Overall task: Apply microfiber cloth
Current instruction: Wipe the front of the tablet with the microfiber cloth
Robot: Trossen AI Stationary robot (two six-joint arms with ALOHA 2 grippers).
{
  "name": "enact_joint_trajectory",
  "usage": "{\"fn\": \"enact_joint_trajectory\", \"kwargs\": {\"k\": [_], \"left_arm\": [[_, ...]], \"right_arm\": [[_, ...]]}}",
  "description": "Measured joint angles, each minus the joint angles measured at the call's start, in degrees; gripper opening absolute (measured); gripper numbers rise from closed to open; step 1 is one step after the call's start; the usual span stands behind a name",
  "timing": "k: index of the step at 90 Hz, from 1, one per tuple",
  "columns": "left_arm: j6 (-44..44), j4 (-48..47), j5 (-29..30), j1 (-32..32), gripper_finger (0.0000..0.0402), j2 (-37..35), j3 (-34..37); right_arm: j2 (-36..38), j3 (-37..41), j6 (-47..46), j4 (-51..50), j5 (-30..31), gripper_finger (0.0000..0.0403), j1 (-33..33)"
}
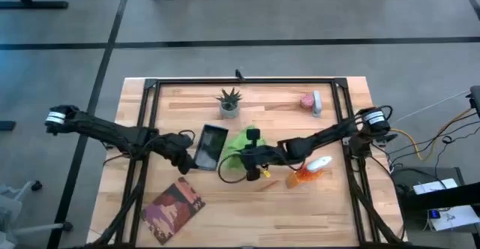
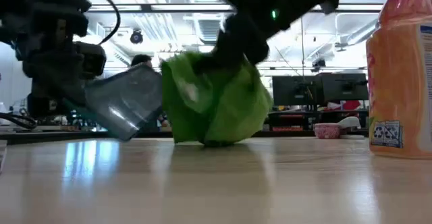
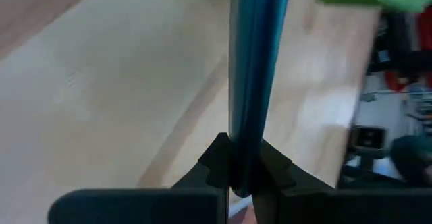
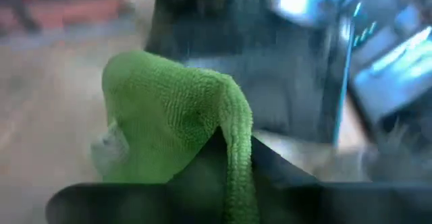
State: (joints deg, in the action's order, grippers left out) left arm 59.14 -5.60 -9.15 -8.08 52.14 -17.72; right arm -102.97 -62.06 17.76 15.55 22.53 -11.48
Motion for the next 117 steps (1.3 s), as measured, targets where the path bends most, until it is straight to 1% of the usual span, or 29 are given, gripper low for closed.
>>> {"fn": "enact_joint_trajectory", "kwargs": {"k": [16, 24, 32, 43, 51, 58, 71, 77, 85, 94, 103, 117], "left_arm": [[-0.05, 8.95, 0.02, 0.02, 0.0008, 3.44, 0.00], [-0.15, 12.73, 0.04, 0.02, 0.0008, 5.89, 0.00], [-0.16, 15.65, 0.65, 0.02, 0.0008, 8.16, 0.04], [-1.14, 17.02, 1.93, 0.09, 0.0008, 11.01, 0.17], [-1.41, 17.35, 3.04, 0.11, 0.0008, 13.07, 0.17], [-1.44, 18.89, 4.00, 0.14, 0.0008, 15.12, 0.17], [-1.79, 22.12, 3.44, 0.10, 0.0008, 18.74, 0.00], [-2.19, 23.82, 3.11, 0.11, 0.0008, 19.98, -0.02], [-2.55, 26.23, 2.30, 0.09, 0.0008, 21.76, -0.02], [-2.67, 26.95, 2.14, 0.04, 0.0009, 22.57, -0.04], [-3.12, 26.99, 2.07, 0.00, 0.0009, 22.67, -0.07], [-3.83, 26.30, 1.79, -0.12, 0.0009, 21.83, -0.03]], "right_arm": [[-5.27, -0.65, 0.83, 11.29, 0.07, 0.0000, 1.44], [-9.34, -1.93, -0.35, 14.34, 0.21, 0.0000, 1.80], [-13.63, -4.40, -1.89, 15.16, 0.18, 0.0000, 1.88], [-18.72, -8.68, -1.70, 15.23, 0.21, 0.0000, 1.77], [-21.10, -11.13, -0.48, 14.62, 2.51, 0.0000, 1.77], [-21.56, -12.35, 2.29, 14.14, 6.96, 0.0000, 1.77], [-20.91, -14.47, 12.83, 14.79, 20.77, 0.0000, 2.53], [-20.43, -15.06, 16.79, 14.76, 23.83, 0.0000, 3.28], [-19.29, -15.23, 19.12, 14.55, 24.88, 0.0000, 4.39], [-18.41, -15.05, 18.38, 14.98, 25.77, 0.0000, 5.85], [-18.31, -14.88, 13.43, 14.77, 25.26, 0.0000, 6.32], [-18.09, -14.71, 3.96, 11.16, 20.06, 0.0000, 5.48]]}}
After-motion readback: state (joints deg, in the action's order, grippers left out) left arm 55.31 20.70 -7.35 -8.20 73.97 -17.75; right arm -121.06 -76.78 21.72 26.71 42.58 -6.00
